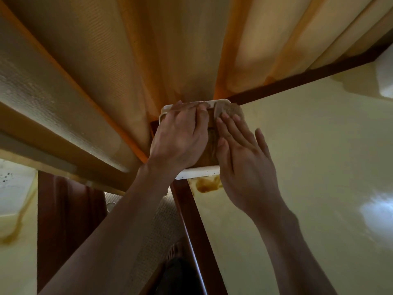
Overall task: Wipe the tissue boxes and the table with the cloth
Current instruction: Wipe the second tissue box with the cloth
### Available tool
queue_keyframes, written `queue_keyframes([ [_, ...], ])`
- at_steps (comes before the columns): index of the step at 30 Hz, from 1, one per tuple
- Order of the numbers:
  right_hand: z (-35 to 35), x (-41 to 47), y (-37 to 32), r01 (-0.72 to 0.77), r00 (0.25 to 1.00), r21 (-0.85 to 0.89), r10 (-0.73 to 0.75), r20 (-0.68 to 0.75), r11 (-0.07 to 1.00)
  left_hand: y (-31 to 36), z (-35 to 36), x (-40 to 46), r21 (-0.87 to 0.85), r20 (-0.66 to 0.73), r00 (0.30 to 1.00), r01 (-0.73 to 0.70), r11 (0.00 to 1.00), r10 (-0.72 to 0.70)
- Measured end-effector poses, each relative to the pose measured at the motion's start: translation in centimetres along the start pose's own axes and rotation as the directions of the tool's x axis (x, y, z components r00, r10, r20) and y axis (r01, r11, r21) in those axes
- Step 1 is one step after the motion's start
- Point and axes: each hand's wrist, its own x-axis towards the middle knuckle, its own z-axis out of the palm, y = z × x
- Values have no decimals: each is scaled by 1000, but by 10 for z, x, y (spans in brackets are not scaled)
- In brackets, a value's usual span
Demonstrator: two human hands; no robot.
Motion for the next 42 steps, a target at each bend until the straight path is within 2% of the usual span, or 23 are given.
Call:
queue_keyframes([
  [4, 0, 15, 1, 13, 1000, -41, -13, 10, 999, 1, -3, 3, -68, 24, 997, 68, 995, -67],
  [7, 1, 8, 1, 19, 1000, -51, -19, 3, 999, 2, -4, 0, -36, 34, 998, 49, 998, -48],
  [10, 0, -8, 1, 16, 1000, -35, -16, -8, 999, 0, -1, -4, 89, -28, 1000, 7, 996, -4],
  [13, -3, -30, -1, 11, 1000, -19, -11, -21, 1000, 3, -2, -5, 10, -16, 998, 57, 998, -57],
  [17, -6, -57, -4, 8, 999, -14, -8, -48, 1000, 0, -2, -7, 68, 34, 998, 45, 997, -48],
  [19, -5, -63, -4, 6, 998, -31, -8, -57, 1000, 7, -8, -1, -45, 64, 990, 130, 990, -127],
  [21, -4, -66, -5, 5, 998, -41, -8, -65, 999, 9, -13, 1, -79, 110, 968, 234, 969, -225],
  [24, -3, -61, -4, 7, 997, -37, -10, -78, 999, 13, -14, -1, -200, 51, 983, 186, 962, -179],
  [26, -2, -51, -2, 10, 997, -29, -12, -75, 1000, 8, -11, 0, -236, 72, 973, 230, 944, -219],
  [29, 0, -27, 1, 6, 999, -33, -7, -50, 999, 7, -9, 1, -243, 119, 964, 259, 935, -236],
  [35, 3, 5, 9, 48, 998, -51, -49, -32, 998, 9, -14, 2, -311, 129, 957, 288, 906, -259],
  [39, 7, 6, 9, 68, 994, 22, -66, -84, 997, 10, -21, 6, -307, 228, 947, 292, 906, -227],
  [42, 8, 5, 10, 133, 971, 149, -99, -217, 980, 9, -22, 14, -276, 310, 908, 368, 888, -281],
])
